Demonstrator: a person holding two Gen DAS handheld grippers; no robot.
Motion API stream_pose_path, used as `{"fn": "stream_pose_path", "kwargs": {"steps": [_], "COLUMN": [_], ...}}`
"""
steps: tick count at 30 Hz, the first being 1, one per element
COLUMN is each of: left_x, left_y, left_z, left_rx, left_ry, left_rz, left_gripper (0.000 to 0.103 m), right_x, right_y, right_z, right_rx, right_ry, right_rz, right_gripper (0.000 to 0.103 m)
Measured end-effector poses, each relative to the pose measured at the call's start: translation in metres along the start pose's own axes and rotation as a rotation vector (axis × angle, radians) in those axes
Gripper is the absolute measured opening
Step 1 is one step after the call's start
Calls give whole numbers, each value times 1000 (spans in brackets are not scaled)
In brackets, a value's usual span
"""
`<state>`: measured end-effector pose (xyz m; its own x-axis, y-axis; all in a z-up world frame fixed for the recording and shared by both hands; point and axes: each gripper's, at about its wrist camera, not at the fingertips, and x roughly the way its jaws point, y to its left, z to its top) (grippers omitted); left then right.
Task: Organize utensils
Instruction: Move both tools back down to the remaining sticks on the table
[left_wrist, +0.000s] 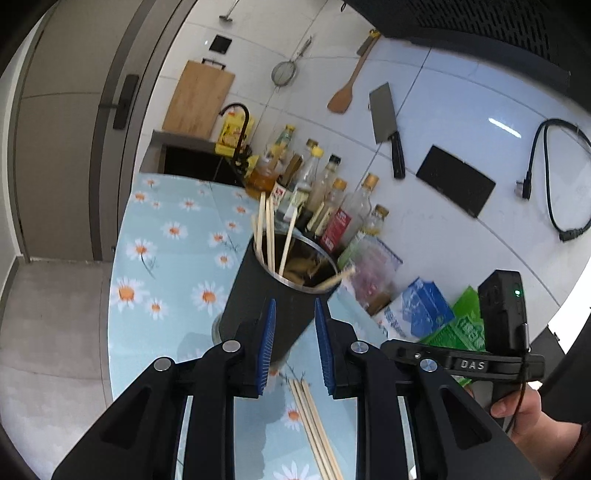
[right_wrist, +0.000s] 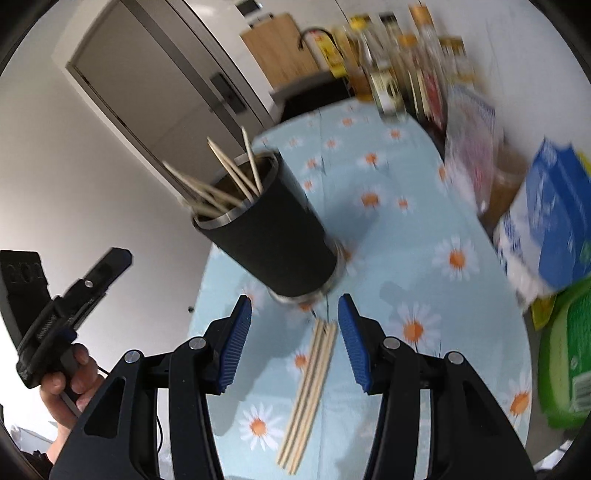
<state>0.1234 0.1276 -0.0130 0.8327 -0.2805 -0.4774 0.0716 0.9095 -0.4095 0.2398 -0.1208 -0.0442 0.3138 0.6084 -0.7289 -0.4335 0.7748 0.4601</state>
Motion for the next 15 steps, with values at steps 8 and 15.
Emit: {"fn": "stream_pose_path", "kwargs": {"steps": [8,15], "left_x": [13,23], "left_y": [6,20], "left_z": [-44,-74], "left_rx": [-13,-57], "left_ry": [142,232], "left_rz": [10,15], "left_gripper": [21,21], "right_x": [29,66], "right_y": [-11,-22], "right_z": [-21,-29], "right_rx": [46,125], "right_ry": [147,313], "right_rz": [-6,-35], "right_gripper": [49,24]}}
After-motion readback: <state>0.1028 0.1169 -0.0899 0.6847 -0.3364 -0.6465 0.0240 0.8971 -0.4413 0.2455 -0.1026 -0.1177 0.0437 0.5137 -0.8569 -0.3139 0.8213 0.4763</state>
